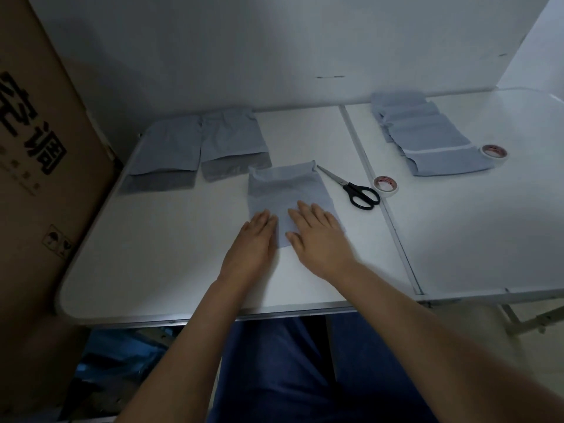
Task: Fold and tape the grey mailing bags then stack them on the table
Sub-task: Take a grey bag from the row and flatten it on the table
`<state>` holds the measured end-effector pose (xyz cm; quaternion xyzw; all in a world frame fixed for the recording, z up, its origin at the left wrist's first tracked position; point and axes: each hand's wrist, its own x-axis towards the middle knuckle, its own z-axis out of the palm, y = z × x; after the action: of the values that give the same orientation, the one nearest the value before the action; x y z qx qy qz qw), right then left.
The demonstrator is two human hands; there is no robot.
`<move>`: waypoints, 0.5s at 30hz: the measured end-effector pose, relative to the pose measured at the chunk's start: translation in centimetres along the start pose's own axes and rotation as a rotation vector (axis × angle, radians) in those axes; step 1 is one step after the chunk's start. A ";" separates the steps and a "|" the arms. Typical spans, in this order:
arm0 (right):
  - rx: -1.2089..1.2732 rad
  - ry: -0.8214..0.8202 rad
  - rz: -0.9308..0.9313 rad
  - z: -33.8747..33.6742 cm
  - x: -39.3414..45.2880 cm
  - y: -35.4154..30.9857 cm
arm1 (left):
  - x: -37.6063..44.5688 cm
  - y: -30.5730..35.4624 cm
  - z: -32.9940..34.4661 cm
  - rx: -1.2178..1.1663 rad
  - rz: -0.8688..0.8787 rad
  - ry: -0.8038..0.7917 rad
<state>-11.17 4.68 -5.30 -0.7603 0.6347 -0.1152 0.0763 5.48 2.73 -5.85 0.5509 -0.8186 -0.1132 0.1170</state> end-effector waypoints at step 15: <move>-0.092 -0.074 0.101 1.3 0.4 0.3 | -1.1 -1.6 -2.1 0.043 -0.098 -0.037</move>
<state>-11.07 4.22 -6.57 -0.7339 0.6735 -0.0537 0.0704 7.97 3.07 -4.45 0.5906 -0.7949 -0.1113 0.0841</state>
